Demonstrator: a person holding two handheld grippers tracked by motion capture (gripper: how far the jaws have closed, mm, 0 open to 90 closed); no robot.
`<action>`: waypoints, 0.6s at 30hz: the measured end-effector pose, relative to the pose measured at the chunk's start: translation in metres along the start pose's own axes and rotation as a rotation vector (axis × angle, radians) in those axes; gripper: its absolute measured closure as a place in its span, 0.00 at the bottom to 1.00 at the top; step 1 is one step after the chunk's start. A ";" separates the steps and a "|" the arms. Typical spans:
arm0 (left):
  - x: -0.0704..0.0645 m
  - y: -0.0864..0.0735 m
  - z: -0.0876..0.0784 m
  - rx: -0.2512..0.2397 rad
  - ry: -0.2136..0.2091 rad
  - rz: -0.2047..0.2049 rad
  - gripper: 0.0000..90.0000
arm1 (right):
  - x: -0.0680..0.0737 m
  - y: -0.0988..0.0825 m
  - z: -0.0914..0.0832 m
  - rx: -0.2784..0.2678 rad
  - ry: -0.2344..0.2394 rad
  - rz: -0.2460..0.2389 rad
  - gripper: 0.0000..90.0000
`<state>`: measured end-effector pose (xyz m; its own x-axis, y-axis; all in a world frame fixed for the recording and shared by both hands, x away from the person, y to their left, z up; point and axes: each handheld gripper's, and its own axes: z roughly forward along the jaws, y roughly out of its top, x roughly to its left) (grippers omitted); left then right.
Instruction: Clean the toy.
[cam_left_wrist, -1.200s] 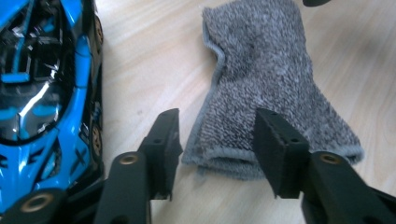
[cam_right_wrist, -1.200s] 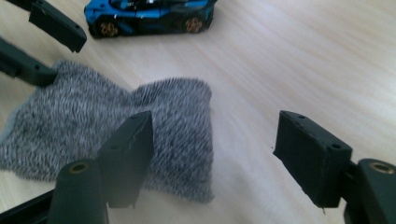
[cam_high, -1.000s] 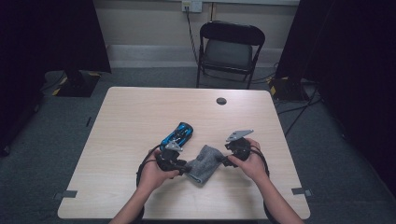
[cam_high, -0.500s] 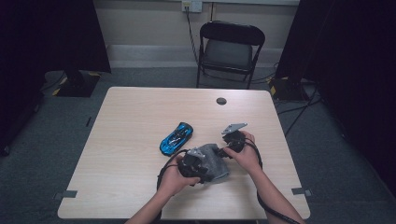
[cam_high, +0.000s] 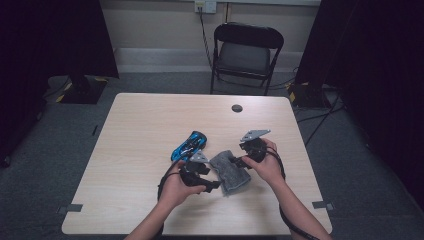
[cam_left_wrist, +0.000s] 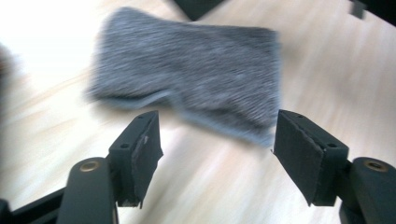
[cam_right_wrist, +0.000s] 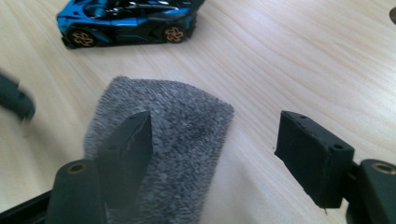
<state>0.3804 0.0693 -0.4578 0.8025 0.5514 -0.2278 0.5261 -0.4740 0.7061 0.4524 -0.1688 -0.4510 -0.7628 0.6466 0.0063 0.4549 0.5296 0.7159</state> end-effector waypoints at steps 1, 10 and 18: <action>0.006 -0.004 -0.006 -0.008 0.023 -0.016 0.35 | 0.000 0.000 0.000 0.000 0.000 0.000 0.30; 0.027 -0.007 -0.023 -0.058 0.075 -0.033 0.31 | 0.016 0.019 -0.012 0.004 0.004 -0.066 0.29; 0.041 0.003 -0.027 -0.085 0.125 -0.044 0.28 | 0.024 -0.005 -0.023 -0.033 0.019 -0.011 0.29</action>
<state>0.4072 0.1085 -0.4472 0.7348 0.6544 -0.1783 0.5304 -0.3906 0.7524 0.4215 -0.1687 -0.4380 -0.7764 0.6301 0.0114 0.4313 0.5181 0.7386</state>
